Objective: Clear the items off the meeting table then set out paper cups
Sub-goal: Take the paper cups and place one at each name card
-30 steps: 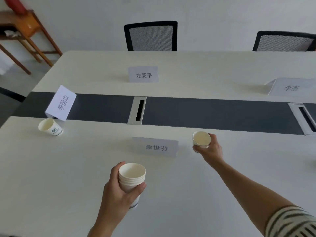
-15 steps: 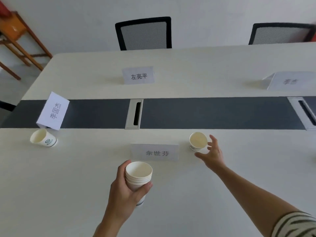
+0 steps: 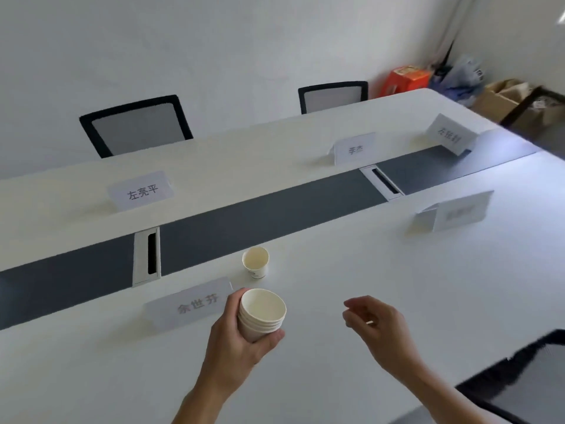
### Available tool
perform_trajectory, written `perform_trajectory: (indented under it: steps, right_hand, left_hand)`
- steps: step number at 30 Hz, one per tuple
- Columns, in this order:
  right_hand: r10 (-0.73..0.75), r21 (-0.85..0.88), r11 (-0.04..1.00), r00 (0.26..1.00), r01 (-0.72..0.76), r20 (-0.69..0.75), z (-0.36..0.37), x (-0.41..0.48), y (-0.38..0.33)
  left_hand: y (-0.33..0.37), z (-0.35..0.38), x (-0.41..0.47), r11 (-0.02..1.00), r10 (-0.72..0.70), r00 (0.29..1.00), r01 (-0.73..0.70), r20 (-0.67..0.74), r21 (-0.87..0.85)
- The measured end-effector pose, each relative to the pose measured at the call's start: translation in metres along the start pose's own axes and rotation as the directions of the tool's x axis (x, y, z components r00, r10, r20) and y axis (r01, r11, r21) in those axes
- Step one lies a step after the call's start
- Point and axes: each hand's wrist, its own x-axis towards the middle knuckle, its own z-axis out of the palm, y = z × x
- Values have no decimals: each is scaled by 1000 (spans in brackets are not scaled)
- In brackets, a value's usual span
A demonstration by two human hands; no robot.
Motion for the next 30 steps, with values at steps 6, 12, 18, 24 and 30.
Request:
perform_trajectory:
  steps: [6, 12, 18, 24, 30]
  right_hand:
    - [91, 98, 992, 980, -74, -178, -59, -96, 30]
    - [130, 148, 985, 936, -85, -328, -113, -211, 63]
    - [248, 271, 954, 834, -124, -493, -169, -299, 98]
    - [367, 393, 906, 750, -155, -551, -222, -325, 127]
    - [467, 483, 857, 663, -177, -585, -299, -318, 158]
  left_hand:
    - [40, 80, -40, 982, 162, 932, -184, 325, 40]
    - [83, 169, -121, 912, 318, 740, -409, 593, 22]
    - [126, 242, -194, 804, 444, 497, -588, 745, -86]
    - [162, 308, -206, 732, 463, 313, -663, 829, -158]
    - [203, 400, -184, 669, 476, 152, -702, 866, -244]
